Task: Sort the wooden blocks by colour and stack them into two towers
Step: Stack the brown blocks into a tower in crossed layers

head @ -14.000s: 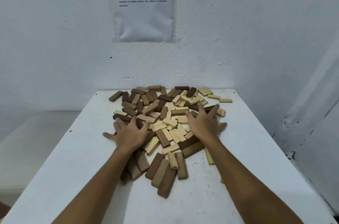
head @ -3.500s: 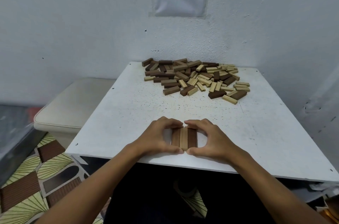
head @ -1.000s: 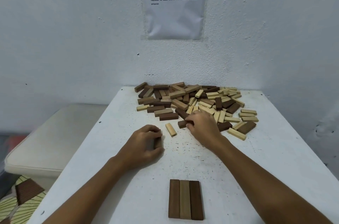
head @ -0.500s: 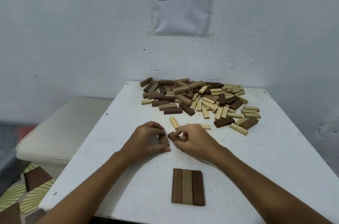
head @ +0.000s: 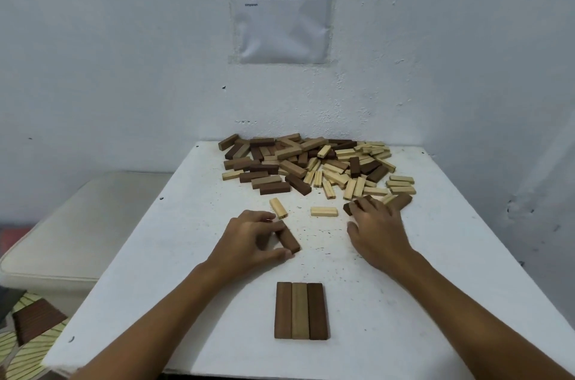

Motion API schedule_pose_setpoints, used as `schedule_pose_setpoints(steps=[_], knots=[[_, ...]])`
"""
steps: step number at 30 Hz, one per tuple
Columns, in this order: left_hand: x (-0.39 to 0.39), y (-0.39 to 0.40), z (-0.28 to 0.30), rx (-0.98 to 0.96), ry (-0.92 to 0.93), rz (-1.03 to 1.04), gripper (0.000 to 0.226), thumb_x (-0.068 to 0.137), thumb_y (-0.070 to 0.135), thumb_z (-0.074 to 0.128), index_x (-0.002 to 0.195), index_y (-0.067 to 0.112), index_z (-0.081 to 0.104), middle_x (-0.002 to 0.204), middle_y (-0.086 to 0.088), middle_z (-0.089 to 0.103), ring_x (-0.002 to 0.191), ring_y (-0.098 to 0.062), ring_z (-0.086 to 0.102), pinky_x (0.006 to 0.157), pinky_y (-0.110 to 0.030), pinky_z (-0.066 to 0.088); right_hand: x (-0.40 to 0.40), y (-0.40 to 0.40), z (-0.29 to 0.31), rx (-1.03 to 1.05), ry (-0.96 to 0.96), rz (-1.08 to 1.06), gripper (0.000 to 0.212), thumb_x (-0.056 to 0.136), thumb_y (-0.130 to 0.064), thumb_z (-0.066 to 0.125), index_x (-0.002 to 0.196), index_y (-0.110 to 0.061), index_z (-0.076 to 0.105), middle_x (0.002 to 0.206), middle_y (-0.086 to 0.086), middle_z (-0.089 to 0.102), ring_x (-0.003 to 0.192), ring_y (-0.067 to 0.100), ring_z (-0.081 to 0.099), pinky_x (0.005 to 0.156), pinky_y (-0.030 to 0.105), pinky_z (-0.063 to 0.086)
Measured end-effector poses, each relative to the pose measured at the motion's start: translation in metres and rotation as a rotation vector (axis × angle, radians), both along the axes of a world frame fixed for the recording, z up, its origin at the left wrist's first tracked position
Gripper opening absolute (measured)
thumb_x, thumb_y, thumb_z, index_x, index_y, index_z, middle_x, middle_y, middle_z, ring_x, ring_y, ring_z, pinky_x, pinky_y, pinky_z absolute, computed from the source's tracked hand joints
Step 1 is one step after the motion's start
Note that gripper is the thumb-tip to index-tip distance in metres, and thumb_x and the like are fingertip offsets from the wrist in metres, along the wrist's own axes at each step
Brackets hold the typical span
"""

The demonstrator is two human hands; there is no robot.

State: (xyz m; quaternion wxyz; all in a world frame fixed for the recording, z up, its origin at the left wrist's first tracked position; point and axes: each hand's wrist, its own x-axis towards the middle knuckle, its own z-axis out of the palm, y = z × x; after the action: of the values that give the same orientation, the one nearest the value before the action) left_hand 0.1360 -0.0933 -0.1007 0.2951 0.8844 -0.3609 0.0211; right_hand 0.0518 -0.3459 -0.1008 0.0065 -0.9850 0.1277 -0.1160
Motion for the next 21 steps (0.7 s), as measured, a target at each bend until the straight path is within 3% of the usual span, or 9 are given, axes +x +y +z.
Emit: schedule_pose_setpoints(steps=[4,7,10,15,19,21], knots=[[-0.004,0.000,0.005,-0.028,0.031,-0.021,0.063,0.070,0.058,0.060,0.121,0.024,0.069,0.128,0.008,0.062,0.117,-0.005,0.047,0.092,-0.032,0.048,-0.027,0.000,0.000,0.121,-0.138,0.182,0.026,0.089,-0.017,0.056,0.110,-0.010,0.070,0.117,0.005,0.066,0.113,0.026,0.058,0.090,0.039,0.046],[-0.005,0.002,0.007,-0.022,0.061,-0.048,0.051,0.075,0.045,0.069,0.121,0.022,0.069,0.133,0.004,0.060,0.118,-0.007,0.048,0.091,-0.029,0.048,-0.044,0.008,-0.002,0.288,-0.119,0.322,0.032,0.091,-0.016,0.061,0.122,-0.012,0.068,0.133,0.001,0.060,0.127,0.019,0.051,0.100,0.029,0.042],[-0.008,-0.003,0.008,-0.040,0.065,-0.048,0.044,0.078,0.035,0.077,0.119,0.020,0.070,0.133,0.000,0.059,0.118,-0.011,0.052,0.092,-0.029,0.050,-0.041,0.018,-0.001,0.425,-0.096,0.440,0.029,0.092,-0.015,0.062,0.120,-0.016,0.070,0.134,-0.004,0.060,0.130,0.012,0.048,0.103,0.022,0.038],[-0.009,-0.011,0.012,-0.016,0.080,-0.085,0.056,0.073,0.043,0.081,0.123,0.022,0.067,0.133,-0.002,0.059,0.121,-0.014,0.052,0.094,-0.033,0.050,-0.021,0.041,0.005,0.514,-0.057,0.551,0.028,0.091,-0.011,0.063,0.117,-0.015,0.071,0.135,0.000,0.059,0.127,0.013,0.050,0.102,0.022,0.040],[0.005,0.007,0.022,0.111,0.125,-0.145,0.075,0.066,0.049,0.080,0.134,0.027,0.057,0.138,0.008,0.054,0.122,-0.008,0.044,0.094,-0.028,0.043,-0.013,0.038,0.014,0.723,-0.001,0.495,0.040,0.088,-0.014,0.067,0.126,-0.021,0.065,0.147,-0.007,0.045,0.136,0.010,0.039,0.106,0.034,0.043],[0.012,0.020,0.024,0.177,0.150,-0.164,0.075,0.066,0.047,0.073,0.137,0.030,0.054,0.141,0.016,0.049,0.122,-0.005,0.040,0.096,-0.029,0.039,-0.007,0.030,0.018,0.718,0.062,0.459,0.052,0.082,-0.020,0.070,0.132,-0.029,0.060,0.149,-0.013,0.041,0.138,0.008,0.034,0.109,0.043,0.039]])
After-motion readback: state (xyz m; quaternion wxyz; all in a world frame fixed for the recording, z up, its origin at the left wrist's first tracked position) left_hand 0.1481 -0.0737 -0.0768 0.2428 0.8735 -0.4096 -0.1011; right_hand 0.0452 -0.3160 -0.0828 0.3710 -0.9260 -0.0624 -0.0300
